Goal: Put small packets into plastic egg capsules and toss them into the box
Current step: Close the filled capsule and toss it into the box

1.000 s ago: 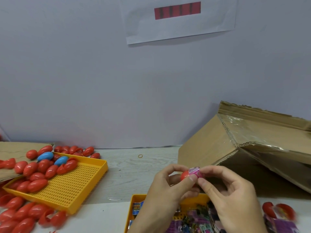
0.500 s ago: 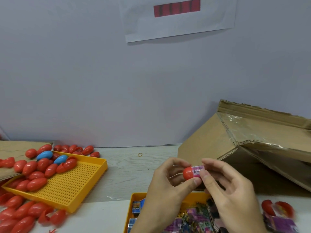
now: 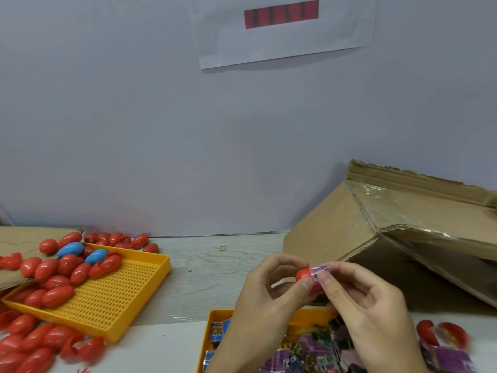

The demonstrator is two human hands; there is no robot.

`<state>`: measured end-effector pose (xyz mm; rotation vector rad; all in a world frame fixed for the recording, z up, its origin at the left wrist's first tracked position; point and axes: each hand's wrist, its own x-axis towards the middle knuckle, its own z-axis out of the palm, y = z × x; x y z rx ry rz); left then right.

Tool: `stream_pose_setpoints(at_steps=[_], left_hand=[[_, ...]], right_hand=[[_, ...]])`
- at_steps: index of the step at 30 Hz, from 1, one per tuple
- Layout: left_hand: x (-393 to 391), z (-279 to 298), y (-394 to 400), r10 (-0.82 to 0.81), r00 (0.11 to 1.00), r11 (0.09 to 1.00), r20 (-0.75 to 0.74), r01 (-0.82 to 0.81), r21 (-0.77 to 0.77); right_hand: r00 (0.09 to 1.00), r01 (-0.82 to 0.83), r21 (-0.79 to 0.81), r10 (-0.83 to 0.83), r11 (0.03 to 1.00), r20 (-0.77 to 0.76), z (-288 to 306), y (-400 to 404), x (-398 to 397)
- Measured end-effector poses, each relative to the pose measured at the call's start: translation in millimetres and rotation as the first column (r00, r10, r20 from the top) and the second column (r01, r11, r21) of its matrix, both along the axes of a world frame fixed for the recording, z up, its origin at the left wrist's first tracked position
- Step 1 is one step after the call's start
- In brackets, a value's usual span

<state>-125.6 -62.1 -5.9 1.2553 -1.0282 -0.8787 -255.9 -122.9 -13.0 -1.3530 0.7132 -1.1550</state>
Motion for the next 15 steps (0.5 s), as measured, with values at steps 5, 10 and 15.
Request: stream_pose_setpoints(at_steps=[5, 10, 15], left_hand=[[2.0, 0.3, 0.4, 0.027, 0.998, 1.000, 0.049, -0.026, -0.007], [2.8, 0.0, 1.4, 0.043, 0.997, 0.999, 0.072, -0.043, -0.005], [3.0, 0.8, 2.0, 0.055, 0.996, 0.998, 0.068, -0.056, 0.006]], right_hand=[[1.000, 0.006, 0.001, -0.006, 1.000, 0.002, -1.0, -0.8, 0.1], [1.000, 0.012, 0.001, -0.012, 1.000, -0.002, -0.7, -0.8, 0.0], [1.000, 0.002, -0.009, -0.002, 1.000, -0.006, -0.4, -0.5, -0.3]])
